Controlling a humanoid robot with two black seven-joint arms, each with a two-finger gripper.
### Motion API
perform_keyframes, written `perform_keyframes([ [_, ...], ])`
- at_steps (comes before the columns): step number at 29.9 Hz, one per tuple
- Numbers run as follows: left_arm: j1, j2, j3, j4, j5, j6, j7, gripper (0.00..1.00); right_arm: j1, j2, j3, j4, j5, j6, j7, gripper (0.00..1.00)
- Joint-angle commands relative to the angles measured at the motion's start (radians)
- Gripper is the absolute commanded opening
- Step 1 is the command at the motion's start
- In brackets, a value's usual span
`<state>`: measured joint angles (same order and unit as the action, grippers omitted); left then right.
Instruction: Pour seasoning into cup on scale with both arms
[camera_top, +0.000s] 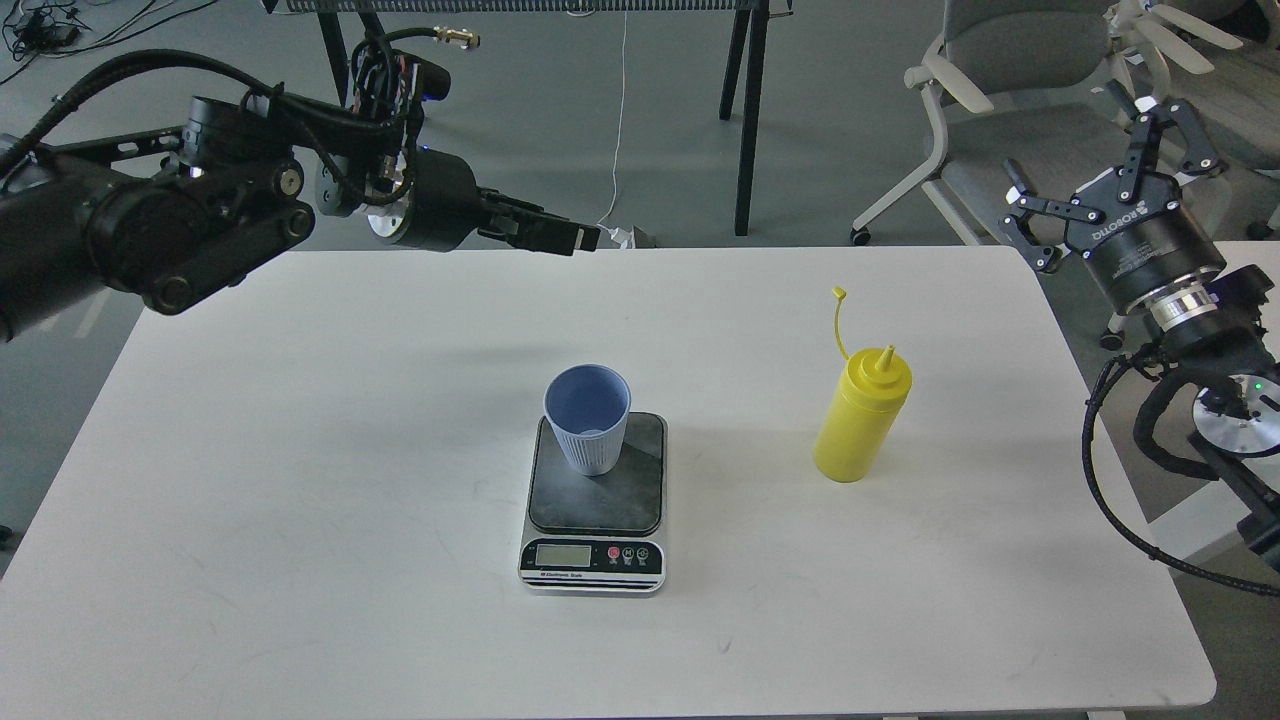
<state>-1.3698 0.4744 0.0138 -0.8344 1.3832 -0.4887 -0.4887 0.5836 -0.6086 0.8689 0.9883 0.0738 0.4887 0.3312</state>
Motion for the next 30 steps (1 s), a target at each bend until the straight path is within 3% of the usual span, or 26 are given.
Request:
perform_keyframes([
  [1, -0.026, 0.056, -0.001, 0.014, -0.133, 0.0, 0.0, 0.94, 0.012, -0.077, 0.004, 0.065, 0.202, 0.0, -0.09, 0.99],
  [4, -0.037, 0.084, -0.005, 0.017, -0.203, 0.0, 0.0, 0.94, 0.002, -0.15, 0.05, 0.108, 0.401, 0.0, -0.149, 0.99],
  [9, -0.031, 0.125, -0.028, 0.017, -0.248, 0.0, 0.0, 0.94, -0.128, -0.246, 0.091, 0.156, 0.664, 0.0, -0.143, 0.99],
  [14, -0.006, 0.138, -0.028, 0.015, -0.253, 0.0, 0.0, 0.94, -0.37, -0.257, 0.139, 0.233, 0.86, 0.0, -0.142, 0.99],
  [18, 0.023, 0.139, -0.028, 0.015, -0.247, 0.0, 0.0, 0.94, -0.527, -0.244, 0.145, 0.312, 0.883, 0.0, -0.126, 0.99],
  [22, 0.04, 0.136, -0.028, 0.015, -0.246, 0.0, 0.0, 0.94, -0.646, -0.165, 0.145, 0.332, 0.868, 0.0, -0.061, 0.99],
  [30, 0.067, 0.113, -0.029, 0.017, -0.246, 0.0, 0.0, 0.94, -0.734, -0.1, 0.107, 0.325, 0.722, 0.0, -0.115, 0.99],
])
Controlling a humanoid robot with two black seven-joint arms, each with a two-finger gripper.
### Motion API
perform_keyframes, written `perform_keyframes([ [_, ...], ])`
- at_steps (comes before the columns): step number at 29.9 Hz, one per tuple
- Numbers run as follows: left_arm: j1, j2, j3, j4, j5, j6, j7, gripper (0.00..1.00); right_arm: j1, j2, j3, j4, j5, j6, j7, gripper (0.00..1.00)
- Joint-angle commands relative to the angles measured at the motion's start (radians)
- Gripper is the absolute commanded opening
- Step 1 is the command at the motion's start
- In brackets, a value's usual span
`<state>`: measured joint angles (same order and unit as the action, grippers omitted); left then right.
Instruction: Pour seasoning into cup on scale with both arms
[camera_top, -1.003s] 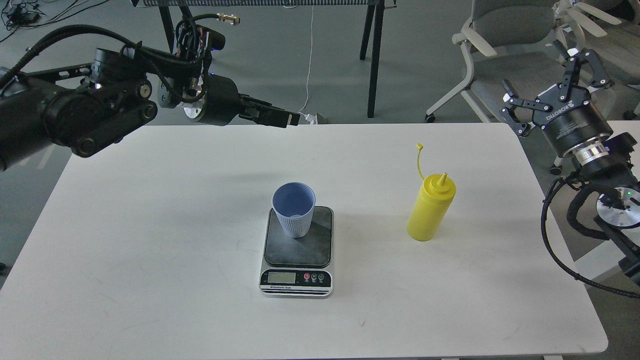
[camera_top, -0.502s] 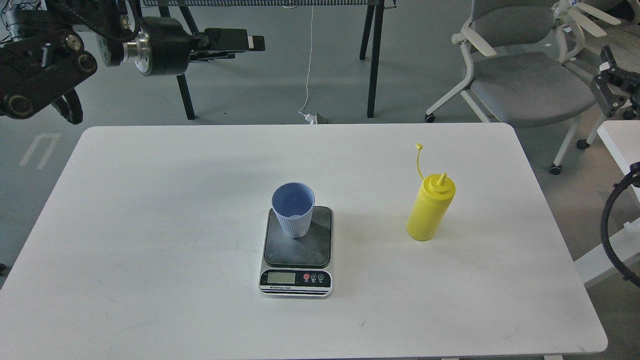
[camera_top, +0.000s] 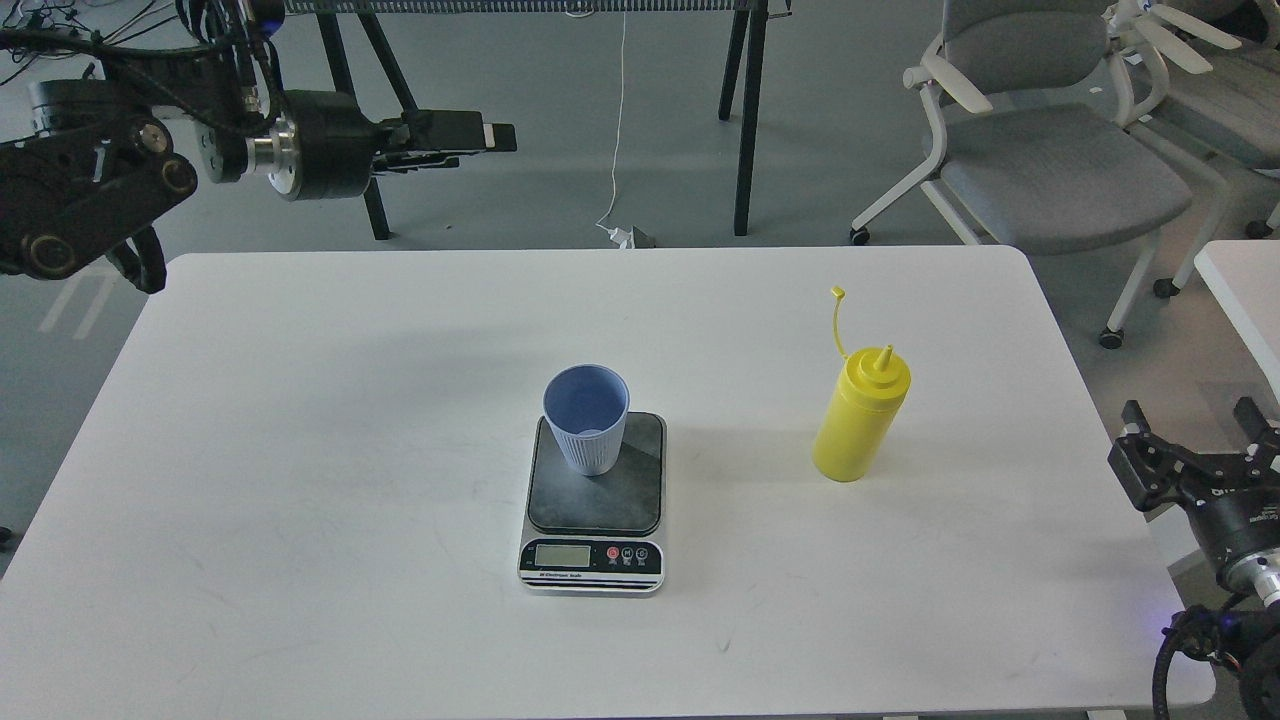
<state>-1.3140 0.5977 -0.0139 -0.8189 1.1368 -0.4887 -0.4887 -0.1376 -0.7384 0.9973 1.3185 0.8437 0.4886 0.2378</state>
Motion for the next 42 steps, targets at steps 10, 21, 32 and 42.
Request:
perform_keyframes([
  [10, 0.028, -0.015, -0.001, 0.0, 0.0, 0.0, 0.0, 0.94, 0.004, 0.183, -0.112, -0.01, -0.127, 0.0, -0.097, 0.99],
  [21, 0.051, -0.01, -0.001, 0.0, -0.002, 0.0, 0.0, 0.95, 0.111, 0.309, -0.163, -0.126, -0.186, 0.0, -0.112, 0.99],
  [32, 0.085, -0.003, -0.003, 0.0, -0.002, 0.0, 0.0, 0.95, 0.236, 0.41, -0.247, -0.285, -0.201, 0.0, -0.112, 0.99],
  [42, 0.101, -0.001, -0.003, 0.0, 0.0, 0.0, 0.0, 0.95, 0.247, 0.447, -0.247, -0.298, -0.221, 0.0, -0.112, 0.99],
])
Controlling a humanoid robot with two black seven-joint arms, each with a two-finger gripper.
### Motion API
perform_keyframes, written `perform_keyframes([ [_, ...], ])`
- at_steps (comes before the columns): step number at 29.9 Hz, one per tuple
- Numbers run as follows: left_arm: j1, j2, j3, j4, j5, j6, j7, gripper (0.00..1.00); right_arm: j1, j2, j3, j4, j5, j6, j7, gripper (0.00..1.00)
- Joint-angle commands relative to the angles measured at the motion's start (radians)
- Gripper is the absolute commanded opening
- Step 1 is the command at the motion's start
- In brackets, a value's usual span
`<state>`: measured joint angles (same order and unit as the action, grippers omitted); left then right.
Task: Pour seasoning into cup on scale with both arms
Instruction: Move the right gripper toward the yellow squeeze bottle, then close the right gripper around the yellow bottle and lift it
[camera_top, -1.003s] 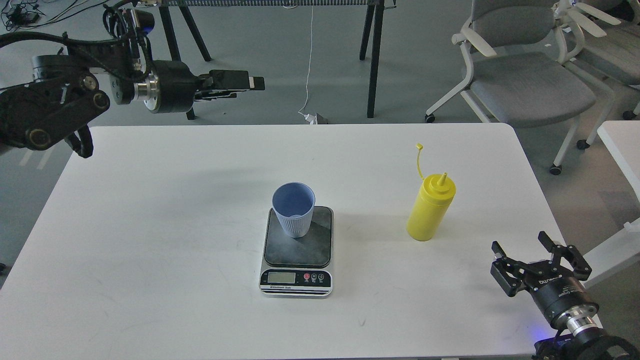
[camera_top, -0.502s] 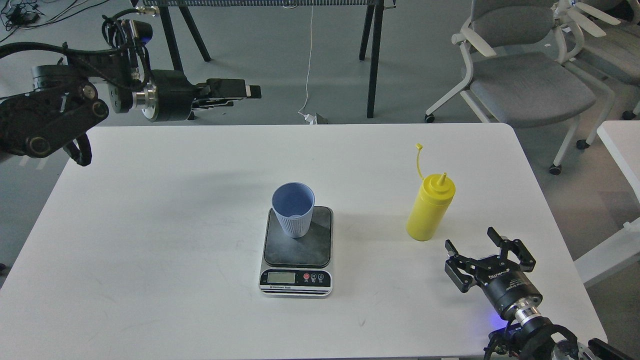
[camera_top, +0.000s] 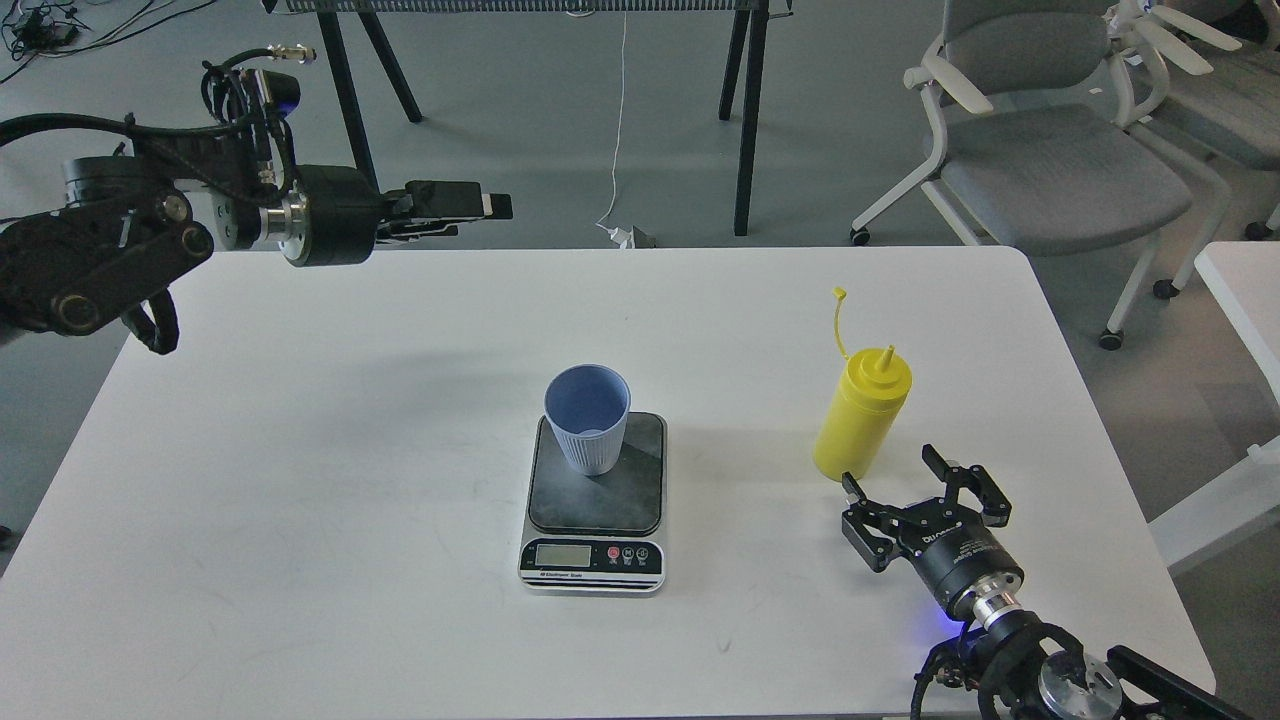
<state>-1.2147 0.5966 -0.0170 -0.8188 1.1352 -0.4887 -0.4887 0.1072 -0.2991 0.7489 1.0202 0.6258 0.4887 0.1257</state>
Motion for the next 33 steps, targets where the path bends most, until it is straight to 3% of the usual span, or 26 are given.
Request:
perform_keyframes([
  [1, 0.001, 0.0, 0.0, 0.0, 0.001, 0.0, 0.0, 0.95, 0.008, 0.009, 0.001, 0.0, -0.003, 0.0, 0.0, 0.99],
  [33, 0.044, 0.005, 0.0, 0.0, 0.001, 0.0, 0.0, 0.95, 0.155, 0.092, 0.001, -0.08, -0.028, 0.0, 0.003, 0.99],
])
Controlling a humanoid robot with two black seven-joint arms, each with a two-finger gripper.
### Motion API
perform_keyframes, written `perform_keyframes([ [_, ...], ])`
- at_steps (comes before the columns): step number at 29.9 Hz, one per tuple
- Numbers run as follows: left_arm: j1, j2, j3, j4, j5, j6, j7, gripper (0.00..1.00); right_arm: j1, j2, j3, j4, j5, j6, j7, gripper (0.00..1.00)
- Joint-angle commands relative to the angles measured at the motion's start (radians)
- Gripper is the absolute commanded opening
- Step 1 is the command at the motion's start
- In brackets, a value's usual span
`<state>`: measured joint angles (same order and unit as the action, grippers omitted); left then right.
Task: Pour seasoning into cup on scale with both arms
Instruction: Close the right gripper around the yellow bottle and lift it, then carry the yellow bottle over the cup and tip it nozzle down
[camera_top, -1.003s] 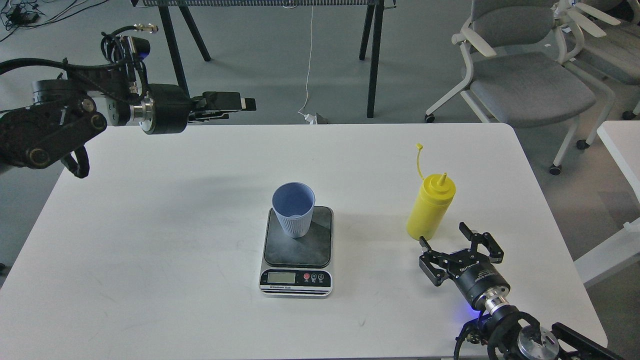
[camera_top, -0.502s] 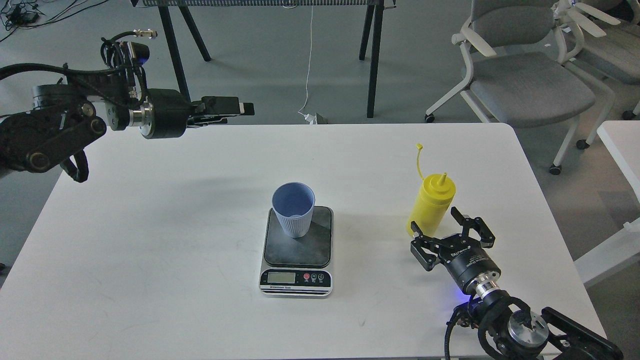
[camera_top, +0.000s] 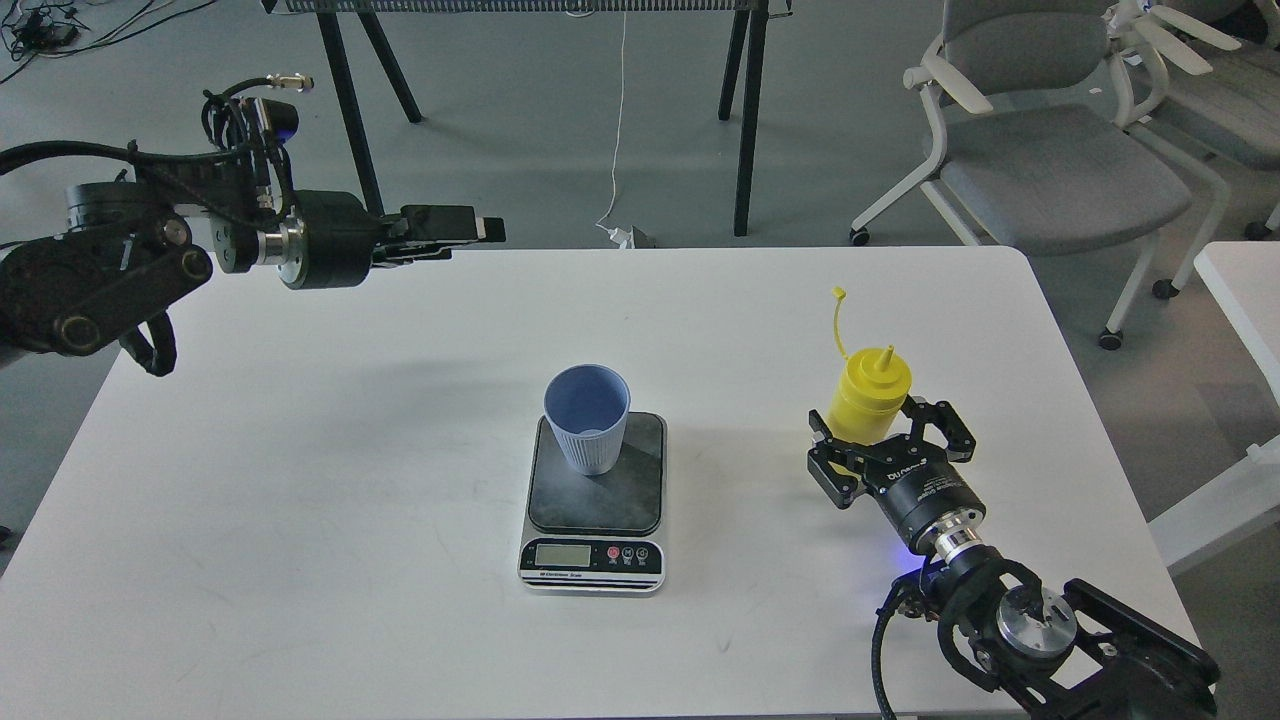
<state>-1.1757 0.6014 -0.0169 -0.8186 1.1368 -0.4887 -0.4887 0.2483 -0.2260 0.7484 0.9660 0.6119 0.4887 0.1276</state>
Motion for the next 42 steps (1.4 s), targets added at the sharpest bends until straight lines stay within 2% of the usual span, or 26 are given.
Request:
perform_keyframes([
  [1, 0.011, -0.002, 0.0, -0.001, 0.0, 0.0, 0.0, 0.95, 0.023, 0.028, 0.002, -0.041, -0.024, 0.0, 0.003, 0.99],
  [7, 0.014, 0.008, 0.0, -0.001, 0.0, 0.0, 0.0, 0.95, 0.054, 0.07, 0.002, -0.093, -0.041, 0.0, 0.007, 0.97],
  [10, 0.014, 0.015, -0.011, -0.001, 0.0, 0.0, 0.0, 0.95, 0.055, 0.07, 0.003, -0.096, -0.044, 0.0, 0.01, 0.94],
  [13, 0.017, 0.012, -0.012, -0.001, 0.0, 0.0, 0.0, 0.95, 0.055, 0.071, 0.008, -0.098, -0.049, 0.0, 0.012, 0.77],
  [15, 0.028, 0.009, -0.014, 0.001, 0.001, 0.0, 0.0, 0.95, 0.054, 0.071, 0.012, -0.096, -0.058, 0.0, 0.013, 0.54],
  [16, 0.03, 0.008, -0.014, -0.001, 0.001, 0.0, 0.0, 0.95, 0.054, 0.071, 0.017, -0.096, -0.069, 0.0, 0.017, 0.46],
  [19, 0.031, 0.0, -0.014, -0.001, 0.001, 0.0, 0.0, 0.95, 0.054, 0.071, 0.049, -0.095, -0.113, 0.0, 0.033, 0.37],
  [20, 0.031, 0.0, -0.014, -0.001, 0.001, 0.0, 0.0, 0.95, 0.054, 0.071, 0.063, -0.095, -0.127, 0.0, 0.036, 0.31],
  [21, 0.031, 0.0, -0.014, -0.001, 0.001, 0.0, 0.0, 0.95, 0.054, 0.073, 0.08, -0.096, -0.139, 0.0, 0.038, 0.22],
  [25, 0.033, 0.003, -0.014, 0.001, 0.001, 0.0, 0.0, 0.95, 0.072, 0.094, 0.1, -0.098, -0.147, 0.0, 0.052, 0.06],
  [32, 0.036, 0.009, -0.014, -0.001, 0.001, 0.0, 0.0, 0.95, 0.107, 0.099, 0.1, -0.093, -0.147, 0.0, 0.052, 0.04],
  [37, 0.039, 0.009, -0.014, -0.001, 0.001, 0.0, 0.0, 0.95, 0.204, 0.083, 0.104, -0.093, -0.158, 0.0, 0.055, 0.04],
  [42, 0.042, 0.008, -0.015, -0.001, 0.001, 0.0, 0.0, 0.95, 0.382, 0.016, 0.106, -0.096, -0.355, 0.0, 0.067, 0.04],
])
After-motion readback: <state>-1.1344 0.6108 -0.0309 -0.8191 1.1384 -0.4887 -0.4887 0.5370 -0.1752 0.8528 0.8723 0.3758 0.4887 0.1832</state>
